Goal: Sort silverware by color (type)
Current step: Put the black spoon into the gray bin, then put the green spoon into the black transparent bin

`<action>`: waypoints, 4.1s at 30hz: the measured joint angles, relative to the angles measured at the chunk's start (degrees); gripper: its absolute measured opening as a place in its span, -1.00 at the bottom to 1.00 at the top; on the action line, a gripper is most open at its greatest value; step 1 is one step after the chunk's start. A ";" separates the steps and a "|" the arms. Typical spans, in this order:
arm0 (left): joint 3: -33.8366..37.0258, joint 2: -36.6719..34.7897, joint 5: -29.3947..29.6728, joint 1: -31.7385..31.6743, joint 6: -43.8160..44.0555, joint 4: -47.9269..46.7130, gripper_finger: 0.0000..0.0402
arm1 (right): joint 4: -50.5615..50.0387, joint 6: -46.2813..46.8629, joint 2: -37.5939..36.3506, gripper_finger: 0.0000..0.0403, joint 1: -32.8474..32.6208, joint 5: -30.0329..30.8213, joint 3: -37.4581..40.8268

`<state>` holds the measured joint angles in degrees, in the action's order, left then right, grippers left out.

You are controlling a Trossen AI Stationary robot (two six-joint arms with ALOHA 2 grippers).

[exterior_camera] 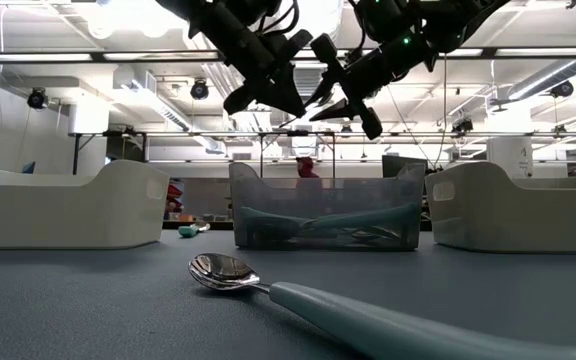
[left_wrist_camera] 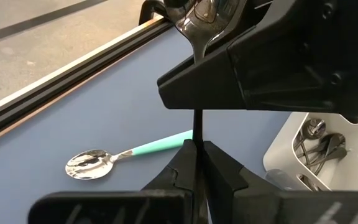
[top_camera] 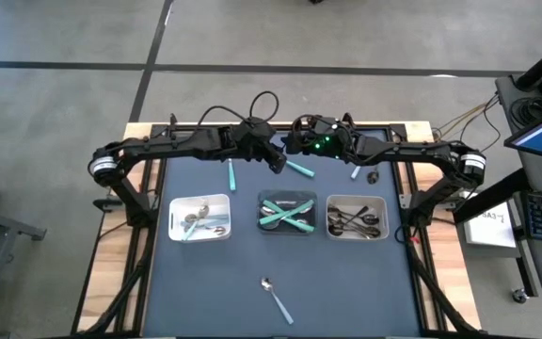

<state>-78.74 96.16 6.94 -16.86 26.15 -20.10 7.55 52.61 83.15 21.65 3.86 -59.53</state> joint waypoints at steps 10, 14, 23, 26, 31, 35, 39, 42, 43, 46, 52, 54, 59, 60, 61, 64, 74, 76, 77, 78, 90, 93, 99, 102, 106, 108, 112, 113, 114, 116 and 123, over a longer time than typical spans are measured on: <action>0.00 0.00 0.00 0.00 0.02 -0.06 -1.00 | 0.02 -0.05 0.00 -0.54 0.04 -1.20 0.00; 0.00 0.00 0.00 0.00 0.01 -0.09 -1.00 | 0.03 -1.14 0.00 -0.84 0.02 -1.35 0.00; 0.02 0.00 0.00 0.00 0.02 -0.55 -1.00 | 0.48 -1.90 -0.07 -0.96 -0.02 -1.75 -0.04; 0.00 -0.24 -0.04 0.00 0.02 -4.26 -0.99 | -0.11 -2.50 -0.07 -0.96 0.19 -1.27 0.00; 0.02 -0.31 -0.03 -0.07 -0.15 -9.97 -0.99 | -0.51 -2.69 -0.13 -0.96 1.15 -0.98 0.00; 0.02 -0.36 -0.06 -0.04 -0.17 -10.48 -0.99 | -3.14 -4.15 -0.37 -0.96 1.99 -2.80 0.00; 0.02 -0.66 -1.58 0.00 -2.27 -10.49 -1.00 | -9.68 -5.04 -2.35 -0.96 3.17 -9.54 0.00; 0.02 -0.72 -1.99 0.00 -3.33 -10.59 -1.00 | -15.86 -7.57 -5.91 -0.96 3.01 -14.31 0.00; 0.02 -0.72 -2.00 0.00 -3.37 -10.77 -1.00 | -18.81 -8.61 -7.36 -0.96 2.82 -15.49 0.00; 0.02 -0.72 -1.99 0.00 -3.39 -10.93 -1.00 | -29.07 -11.13 -12.20 -0.96 2.03 -16.24 0.00; 0.02 -0.72 -1.99 0.00 -3.29 -10.96 -1.00 | -49.96 -13.24 -21.87 -0.96 -1.31 -16.31 0.00; 0.02 -0.72 -2.00 0.00 -3.20 -10.98 -1.00 | -55.62 -13.36 -24.00 -0.96 -3.43 -16.15 0.00; 0.02 -0.72 -2.01 0.00 -2.56 -11.34 -1.00 | -67.46 -14.08 -26.24 -0.96 -9.85 -12.93 0.72; 0.02 -0.72 -2.01 0.00 -2.57 -11.73 -1.00 | -69.59 -14.39 -26.07 -0.96 -11.13 -11.20 0.95; 0.02 -0.72 -2.01 0.00 -2.69 -12.28 -1.00 | -71.40 -14.81 -25.77 -0.96 -12.30 -9.26 1.20; 0.02 -0.72 -2.01 -0.12 -3.13 -15.99 -1.00 | -73.88 -16.23 -24.29 -0.96 -15.03 -5.25 2.25; 0.05 -0.70 -1.88 -0.17 -4.64 -27.69 -1.00 | -73.78 -20.30 -16.79 -0.86 -17.16 -5.33 2.95; 0.07 -0.70 -1.70 -0.17 -4.68 -29.32 -1.00 | -73.82 -21.66 -15.58 -0.79 -17.16 -5.33 2.95; 0.09 -0.69 -1.64 -0.17 -4.70 -30.26 -1.00 | -73.91 -22.48 -15.13 -0.77 -17.16 -5.33 2.95; 0.11 -0.68 -1.37 -0.17 -4.70 -31.48 -1.00 | -74.01 -23.01 -14.68 -0.74 -17.16 -5.33 2.95; 12.02 -0.46 6.71 -1.62 3.16 -32.67 -1.00 | -74.12 -23.19 -13.70 -0.44 -17.14 -5.27 2.97; 16.30 -0.37 2.67 -2.68 7.33 -26.42 -1.00 | -74.03 -23.23 -13.70 -0.41 -17.14 -5.25 2.97; 20.12 -0.37 3.21 -3.84 13.22 -19.76 -1.00 | -73.20 -23.25 -13.70 -0.40 -17.14 -5.22 2.97; 20.36 -0.37 4.57 -3.99 16.02 -19.05 -1.00 | -72.95 -23.24 -13.70 -0.39 -17.14 -5.20 2.93; 20.37 -0.37 5.24 -4.02 18.99 -16.59 -1.00 | -72.65 -22.78 -13.70 -0.40 -17.14 -5.22 2.91; 20.37 -0.37 5.26 -4.02 19.51 -14.92 -1.00 | -72.49 -22.77 -13.70 -0.41 -17.14 -5.22 2.91; 20.26 -0.39 5.16 -3.96 19.43 -11.85 -1.00 | -72.00 -22.77 -13.70 -0.42 -17.14 -5.22 2.89; 19.95 -0.39 5.16 -3.92 19.43 -11.91 -1.00 | -71.66 -22.77 -13.70 -0.42 -17.14 -5.22 2.87; 19.61 -0.37 5.15 -3.84 19.41 -11.87 -1.00 | -71.36 -22.77 -13.70 -0.42 -17.14 -5.23 2.84; 19.11 -0.44 5.16 -3.72 19.42 -11.86 -1.00 | -71.10 -22.78 -13.70 -0.41 -17.14 -5.23 2.81; 16.24 -0.44 5.15 -3.74 17.79 -11.55 -1.00 | -71.08 -22.79 -13.70 -0.39 -17.14 -5.25 2.80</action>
<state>-62.50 95.72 12.09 -20.60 43.94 -31.65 -63.53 29.82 69.45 4.51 -1.39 -56.73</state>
